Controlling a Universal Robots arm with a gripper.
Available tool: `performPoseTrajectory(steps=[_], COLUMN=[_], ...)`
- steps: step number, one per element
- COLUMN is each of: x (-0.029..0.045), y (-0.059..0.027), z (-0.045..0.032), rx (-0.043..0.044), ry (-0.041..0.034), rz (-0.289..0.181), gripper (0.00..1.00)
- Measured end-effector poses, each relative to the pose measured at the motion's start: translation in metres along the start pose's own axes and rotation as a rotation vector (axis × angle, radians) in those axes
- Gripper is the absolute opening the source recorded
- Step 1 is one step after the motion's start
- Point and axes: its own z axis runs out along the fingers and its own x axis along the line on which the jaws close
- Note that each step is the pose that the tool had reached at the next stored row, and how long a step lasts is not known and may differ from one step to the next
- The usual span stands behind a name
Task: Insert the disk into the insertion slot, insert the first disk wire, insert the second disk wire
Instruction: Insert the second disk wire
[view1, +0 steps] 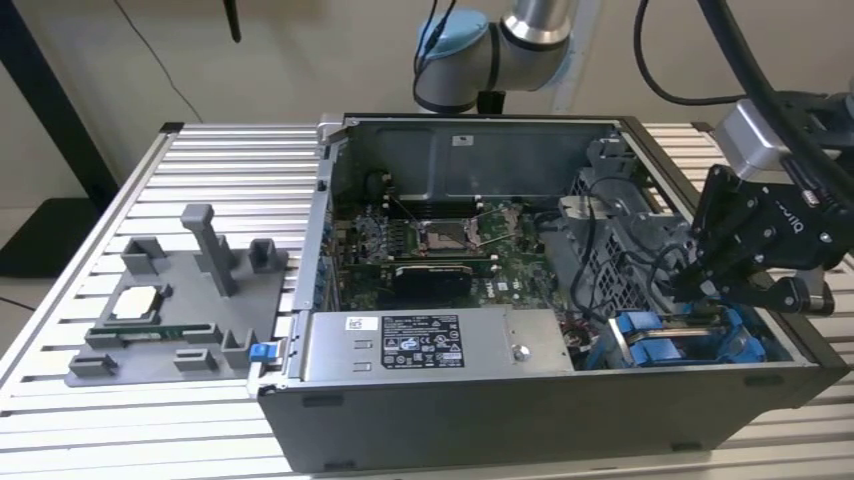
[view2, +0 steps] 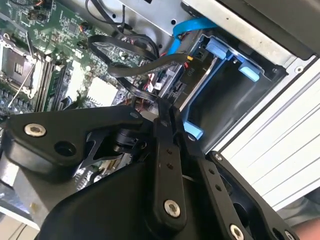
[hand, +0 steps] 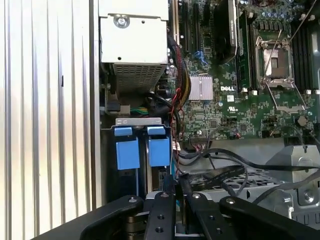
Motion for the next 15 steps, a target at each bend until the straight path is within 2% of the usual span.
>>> performPoseTrajectory(steps=[3,7,15], x=[0.0002,0.0014,0.003], y=[-0.0003,-0.0022,-0.0103], z=[0.0008,0.0069,0.014], rx=[-0.0001,0.0,0.0028], ry=[-0.0004,-0.0002,-0.0002], rz=[-0.001,-0.001,-0.002], gripper=[0.0,0.0,0.0])
